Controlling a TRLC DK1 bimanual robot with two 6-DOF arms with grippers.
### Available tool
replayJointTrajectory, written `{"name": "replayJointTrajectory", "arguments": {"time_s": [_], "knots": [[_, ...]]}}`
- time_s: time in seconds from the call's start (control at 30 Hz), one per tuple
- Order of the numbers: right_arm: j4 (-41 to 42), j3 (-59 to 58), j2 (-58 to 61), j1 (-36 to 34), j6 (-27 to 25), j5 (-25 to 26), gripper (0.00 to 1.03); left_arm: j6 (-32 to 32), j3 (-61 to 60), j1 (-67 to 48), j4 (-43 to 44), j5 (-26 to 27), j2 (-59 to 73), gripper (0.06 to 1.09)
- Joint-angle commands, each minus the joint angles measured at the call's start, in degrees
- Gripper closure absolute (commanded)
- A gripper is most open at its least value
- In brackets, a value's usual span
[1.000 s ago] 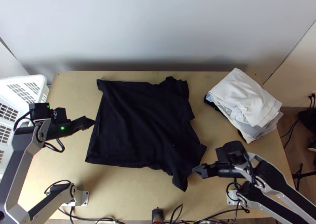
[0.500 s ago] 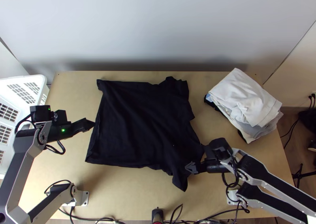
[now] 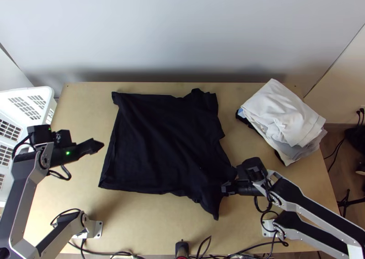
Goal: Fold the t-shirt
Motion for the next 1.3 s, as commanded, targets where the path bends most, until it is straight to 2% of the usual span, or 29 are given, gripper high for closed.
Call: {"name": "replayJointTrajectory", "arguments": {"time_s": [0.0,0.1,0.27,0.43,0.6,0.73,0.9,1.1,1.27], "knots": [[1.0,-1.0,0.0,-3.3,-0.1,1.1,1.00,8.8,-0.9,5.4,-10.9,0.0,-1.6,0.11],[0.7,-1.5,-0.6,-3.5,-0.1,1.1,1.00,17.9,-1.5,9.8,-20.3,0.1,-2.4,0.11],[1.2,-1.1,-0.4,-3.5,-0.1,1.1,1.00,17.3,-4.6,7.2,-29.8,0.2,-3.5,0.11],[1.7,-0.5,0.7,-3.4,-0.2,1.1,1.00,8.9,-7.4,-6.3,-21.6,0.1,-4.4,0.11],[1.6,-0.5,0.5,-3.5,-0.1,1.1,1.00,5.8,-9.6,-11.9,-14.5,-0.7,1.6,0.11],[0.8,-1.1,-1.8,-3.6,-0.1,1.2,1.00,5.8,-10.4,-11.6,-10.1,-1.4,5.6,0.11],[0.3,-1.9,-3.7,-4.5,-0.1,1.2,1.00,9.9,-9.5,-10.2,-8.6,-7.4,6.3,0.11],[0.9,-1.7,-2.9,-4.8,-0.1,1.1,1.00,14.4,-8.4,-5.8,-9.4,-8.5,5.9,0.11],[1.0,-1.6,-2.6,-4.8,-0.1,1.2,1.00,15.7,-8.6,-5.1,-9.2,-8.8,6.4,0.11]]}}
